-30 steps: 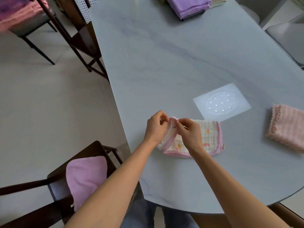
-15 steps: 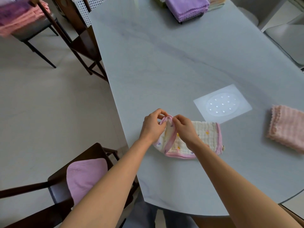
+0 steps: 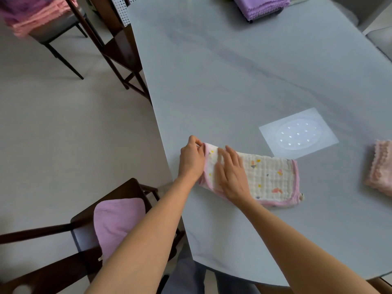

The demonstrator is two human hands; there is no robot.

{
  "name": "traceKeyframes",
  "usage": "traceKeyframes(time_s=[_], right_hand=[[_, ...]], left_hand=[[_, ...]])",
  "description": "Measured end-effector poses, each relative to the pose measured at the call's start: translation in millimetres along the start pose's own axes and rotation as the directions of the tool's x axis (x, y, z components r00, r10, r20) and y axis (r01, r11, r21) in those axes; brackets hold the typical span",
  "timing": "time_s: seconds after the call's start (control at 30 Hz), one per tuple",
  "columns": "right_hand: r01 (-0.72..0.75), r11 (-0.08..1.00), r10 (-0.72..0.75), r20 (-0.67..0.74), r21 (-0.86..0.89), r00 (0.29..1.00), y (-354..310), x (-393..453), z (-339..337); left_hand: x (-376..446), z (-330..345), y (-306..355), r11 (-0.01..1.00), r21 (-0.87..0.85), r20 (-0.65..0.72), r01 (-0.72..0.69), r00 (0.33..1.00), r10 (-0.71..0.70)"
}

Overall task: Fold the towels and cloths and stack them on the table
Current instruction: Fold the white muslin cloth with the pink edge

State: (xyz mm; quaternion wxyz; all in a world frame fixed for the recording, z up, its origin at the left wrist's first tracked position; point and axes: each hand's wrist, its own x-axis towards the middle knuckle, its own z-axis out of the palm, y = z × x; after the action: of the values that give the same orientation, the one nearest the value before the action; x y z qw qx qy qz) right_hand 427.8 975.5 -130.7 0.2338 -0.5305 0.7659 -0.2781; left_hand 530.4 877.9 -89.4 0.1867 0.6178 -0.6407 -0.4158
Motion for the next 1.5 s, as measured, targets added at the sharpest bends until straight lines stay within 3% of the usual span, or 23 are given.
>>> traceKeyframes(time_s=[0.13,0.23,0.33,0.43,0.5,0.57,0.63,0.73,0.9,1.03,1.1,1.2,1.3,1.4,1.43,1.5], right_hand=[[0.183,0.913,-0.134,0.156,-0.364,0.979,14,-10,18],[0.193,0.92,-0.141,0.173,-0.34,0.975,10,-4,22],[0.139,0.948,-0.129,0.054,-0.286,0.99,8,-1,19],[0.01,0.936,-0.044,-0.09,-0.352,0.995,14,3,7],[-0.073,0.916,0.038,-0.096,-0.395,0.995,19,5,2],[-0.105,0.894,0.09,-0.054,-0.436,0.994,25,5,2],[-0.093,0.873,0.1,-0.013,-0.478,0.995,30,5,2],[-0.106,0.857,0.134,0.018,-0.505,0.991,32,7,0],[-0.12,0.874,0.173,0.07,-0.47,0.982,34,8,2],[-0.04,0.91,0.073,0.064,-0.413,0.995,39,-5,-9],[-0.01,0.896,0.035,0.05,-0.443,0.998,42,-13,-11],[-0.008,0.868,0.038,0.05,-0.496,0.998,45,-15,-10],[-0.027,0.846,0.078,0.073,-0.533,0.994,47,-11,-7],[0.02,0.841,0.089,0.174,-0.541,0.981,52,-10,-6],[0.046,0.885,0.063,0.218,-0.464,0.974,50,-10,-9],[-0.058,0.996,0.07,0.215,-0.062,0.974,42,-13,-24]], left_hand=[[12,-8,-17,0.992,-0.022,-0.059,0.122,0.991,-0.123],[15,-7,-22,0.974,-0.07,-0.067,0.215,0.973,-0.219],[10,2,-17,0.952,-0.018,-0.033,0.305,0.952,-0.306],[0,11,-10,0.923,0.2,-0.017,0.329,0.943,-0.333],[-7,14,-9,0.896,0.331,-0.058,0.295,0.954,-0.293],[-12,16,-11,0.885,0.426,-0.085,0.187,0.982,-0.167],[-12,16,-17,0.878,0.476,-0.045,0.043,0.999,-0.024],[-5,11,-25,0.87,0.488,0.03,-0.072,0.997,0.066],[-5,11,-22,0.923,0.38,-0.068,0.05,0.997,-0.026],[-20,6,-32,0.958,0.237,-0.11,0.161,0.984,-0.139],[-23,6,-33,0.951,0.246,-0.094,0.187,0.981,-0.169],[-26,9,-29,0.952,0.268,-0.048,0.147,0.989,-0.14],[-25,10,-15,0.995,0.038,-0.056,0.094,0.994,-0.092],[-27,13,11,0.998,-0.068,-0.048,-0.008,0.999,0.005],[-31,15,19,0.996,-0.081,-0.041,-0.027,0.999,0.024],[-43,23,31,0.993,-0.112,-0.03,-0.031,0.999,0.028]])
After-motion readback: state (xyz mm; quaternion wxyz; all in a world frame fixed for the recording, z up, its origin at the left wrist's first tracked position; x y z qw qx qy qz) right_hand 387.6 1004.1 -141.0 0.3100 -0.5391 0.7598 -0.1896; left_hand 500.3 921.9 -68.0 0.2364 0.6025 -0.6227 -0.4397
